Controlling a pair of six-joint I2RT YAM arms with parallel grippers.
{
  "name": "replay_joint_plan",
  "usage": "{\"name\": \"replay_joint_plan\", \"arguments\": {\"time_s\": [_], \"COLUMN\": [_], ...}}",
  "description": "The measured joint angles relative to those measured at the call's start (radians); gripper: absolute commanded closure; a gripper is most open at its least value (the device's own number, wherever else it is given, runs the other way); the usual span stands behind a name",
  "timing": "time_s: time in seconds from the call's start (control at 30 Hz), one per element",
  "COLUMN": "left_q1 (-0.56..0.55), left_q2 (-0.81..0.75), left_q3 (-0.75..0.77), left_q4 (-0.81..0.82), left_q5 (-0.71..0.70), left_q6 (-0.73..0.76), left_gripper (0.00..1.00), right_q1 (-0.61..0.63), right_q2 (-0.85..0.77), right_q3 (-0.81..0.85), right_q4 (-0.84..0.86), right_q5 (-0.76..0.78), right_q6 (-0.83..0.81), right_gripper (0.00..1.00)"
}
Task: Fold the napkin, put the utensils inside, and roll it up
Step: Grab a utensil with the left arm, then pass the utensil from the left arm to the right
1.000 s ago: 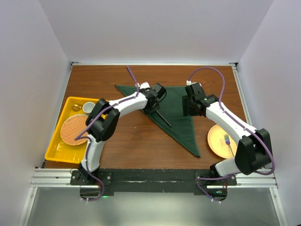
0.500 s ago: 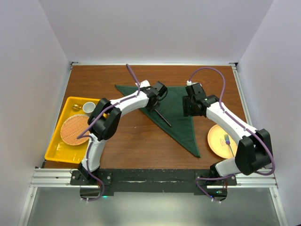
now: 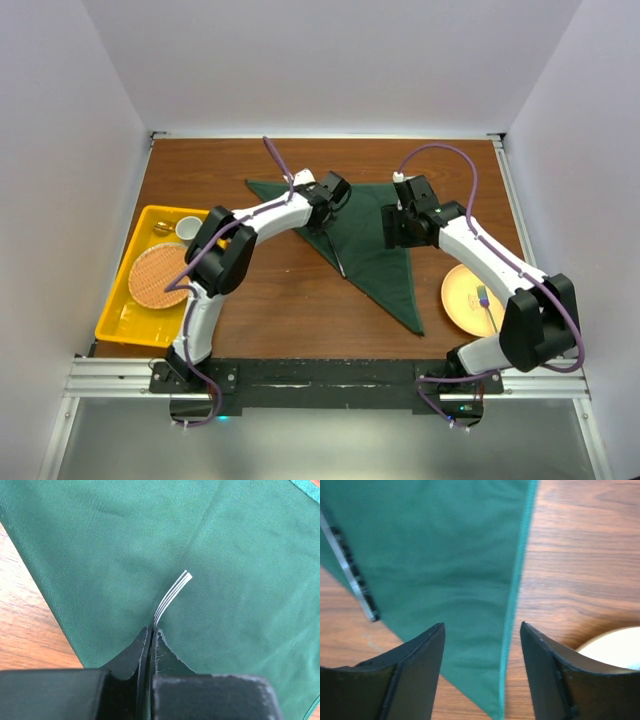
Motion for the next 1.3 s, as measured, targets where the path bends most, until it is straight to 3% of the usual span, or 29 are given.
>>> {"name": "replay_joint_plan", "arguments": {"time_s": [0.23, 0.5, 0.63, 0.73, 1.07, 1.17, 1.2, 1.23, 1.3], "left_q1": [0.002, 0.022, 0.035, 0.039, 0.061, 0.070, 0.073, 0.075, 0.087], "left_q2": [-0.124, -0.569, -0.631, -0.631, -0.644, -0.659, -0.661, -0.662, -0.668], "left_q3": [-0.171, -0.663, -0.771, -0.814, -0.843, -0.853, -0.855, -0.855, -0.860], "left_q4": [0.125, 0.611, 0.816, 0.882, 0.960, 0.963, 0.964, 0.965, 0.965], "left_q5": [0.043, 0.147, 0.194, 0.216, 0.249, 0.250, 0.250, 0.250, 0.259], "left_q6": [0.028, 0.032, 0.006, -0.010, -0.044, -0.051, -0.055, -0.058, -0.059], "left_gripper": [1.00, 1.00, 1.00, 1.00, 1.00, 1.00, 1.00, 1.00, 0.77], "right_q1": [0.000, 0.013, 0.054, 0.094, 0.139, 0.150, 0.156, 0.162, 0.171], "right_q2": [0.031, 0.110, 0.146, 0.164, 0.196, 0.201, 0.205, 0.209, 0.220], "right_q3": [0.040, 0.031, 0.031, 0.032, 0.032, 0.038, 0.046, 0.055, 0.080], "right_q4": [0.033, 0.231, 0.299, 0.329, 0.363, 0.354, 0.348, 0.340, 0.314], "right_q5": [-0.187, -0.530, -0.614, -0.647, -0.667, -0.661, -0.657, -0.645, -0.592], "right_q6": [-0.049, -0.072, -0.070, -0.066, -0.051, -0.054, -0.060, -0.068, -0.082], "right_gripper": [0.26, 0.35, 0.36, 0.37, 0.65, 0.85, 1.00, 1.00, 1.00]}}
